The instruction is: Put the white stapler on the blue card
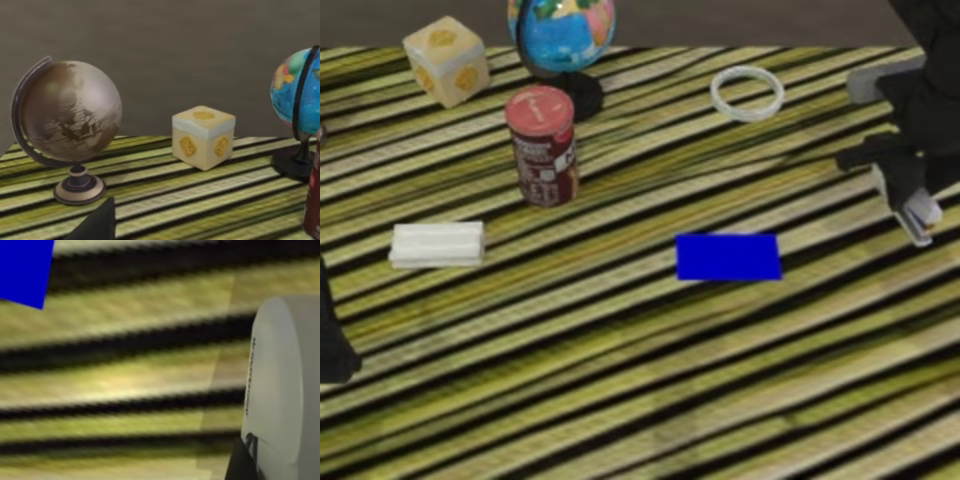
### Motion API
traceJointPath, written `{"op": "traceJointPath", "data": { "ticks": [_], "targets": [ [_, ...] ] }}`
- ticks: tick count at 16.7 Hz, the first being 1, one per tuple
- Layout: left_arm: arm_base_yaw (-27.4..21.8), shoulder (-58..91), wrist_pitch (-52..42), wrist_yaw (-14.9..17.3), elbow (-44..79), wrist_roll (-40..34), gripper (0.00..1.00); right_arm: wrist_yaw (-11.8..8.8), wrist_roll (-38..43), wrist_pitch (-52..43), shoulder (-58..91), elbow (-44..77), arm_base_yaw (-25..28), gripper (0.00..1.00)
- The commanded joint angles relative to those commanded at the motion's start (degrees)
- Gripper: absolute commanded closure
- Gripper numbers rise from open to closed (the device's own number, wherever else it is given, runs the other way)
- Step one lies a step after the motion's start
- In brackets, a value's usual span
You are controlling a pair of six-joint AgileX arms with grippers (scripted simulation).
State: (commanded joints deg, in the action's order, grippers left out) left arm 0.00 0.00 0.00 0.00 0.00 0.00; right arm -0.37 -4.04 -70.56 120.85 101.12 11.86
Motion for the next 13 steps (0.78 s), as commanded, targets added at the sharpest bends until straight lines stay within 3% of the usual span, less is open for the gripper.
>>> {"op": "traceJointPath", "data": {
  "ticks": [3,10,13],
  "targets": [
    [0.00,0.00,0.00,0.00,0.00,0.00,0.00,0.08,-9.06,-2.89,3.90,6.70,2.95,1.00],
    [0.00,0.00,0.00,0.00,0.00,0.00,0.00,0.23,-41.35,-11.32,14.65,25.61,12.27,1.00],
    [0.00,0.00,0.00,0.00,0.00,0.00,0.00,0.34,-51.44,-13.76,17.64,31.95,15.57,1.00]
  ]
}}
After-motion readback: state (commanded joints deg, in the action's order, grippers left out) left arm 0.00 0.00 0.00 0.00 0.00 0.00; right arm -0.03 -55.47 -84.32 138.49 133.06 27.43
